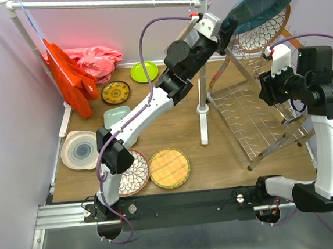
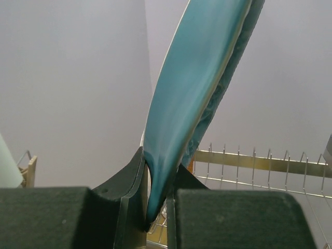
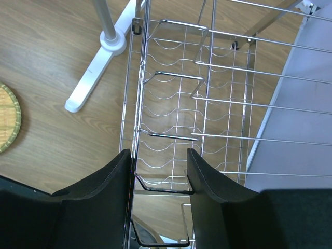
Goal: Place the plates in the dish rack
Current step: Move the dish rack, then pass the plate from the left arm to the right
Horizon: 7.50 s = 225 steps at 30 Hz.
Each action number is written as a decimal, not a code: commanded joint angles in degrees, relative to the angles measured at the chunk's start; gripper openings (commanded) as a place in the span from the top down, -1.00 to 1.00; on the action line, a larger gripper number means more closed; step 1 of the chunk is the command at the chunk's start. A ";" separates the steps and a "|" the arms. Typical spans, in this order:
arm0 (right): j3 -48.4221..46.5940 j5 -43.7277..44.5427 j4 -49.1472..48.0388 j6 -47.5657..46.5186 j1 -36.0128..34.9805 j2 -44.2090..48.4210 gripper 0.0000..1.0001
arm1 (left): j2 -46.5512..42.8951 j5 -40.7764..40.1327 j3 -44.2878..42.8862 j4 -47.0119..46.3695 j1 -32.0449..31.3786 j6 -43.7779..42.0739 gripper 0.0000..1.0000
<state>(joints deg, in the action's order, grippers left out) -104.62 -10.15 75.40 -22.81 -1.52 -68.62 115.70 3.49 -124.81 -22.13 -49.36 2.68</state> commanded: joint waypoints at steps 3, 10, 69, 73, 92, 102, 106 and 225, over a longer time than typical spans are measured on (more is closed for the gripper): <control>0.73 5.93 4.32 -0.57 -0.06 4.63 0.45 | -7.33 0.29 -0.34 -6.79 -2.58 2.07 1.00; -0.58 3.74 4.23 -0.13 -0.15 4.46 0.04 | -7.95 -2.42 0.54 -4.94 -4.16 2.95 1.00; -8.15 42.41 -26.35 44.60 8.11 4.11 -1.00 | 9.81 -21.68 -17.13 -1.95 -10.05 -9.62 1.00; -7.44 41.35 -26.44 45.13 8.29 4.63 -1.00 | 11.21 -21.94 -17.83 -1.95 -9.88 -10.59 1.00; -7.53 37.75 -26.35 46.98 11.19 4.72 -0.99 | 12.45 -21.42 -16.96 -2.39 -7.94 -11.82 1.00; -6.92 36.78 -26.27 47.77 12.33 4.72 -0.99 | 11.74 -18.34 -14.76 -1.95 -7.50 -10.94 1.00; -6.57 36.70 -26.35 47.86 12.77 4.72 -0.99 | 11.57 -17.46 -14.14 -1.69 -7.50 -10.76 1.00; -13.77 -11.82 -31.45 96.28 20.15 -11.53 -0.37 | 11.39 -8.67 -10.19 -0.37 -6.53 -13.22 0.95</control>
<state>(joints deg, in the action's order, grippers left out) -117.16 -21.08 45.01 71.75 17.91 -79.13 130.32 -6.74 -135.06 -15.14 -55.61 -10.11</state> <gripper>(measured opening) 0.729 0.199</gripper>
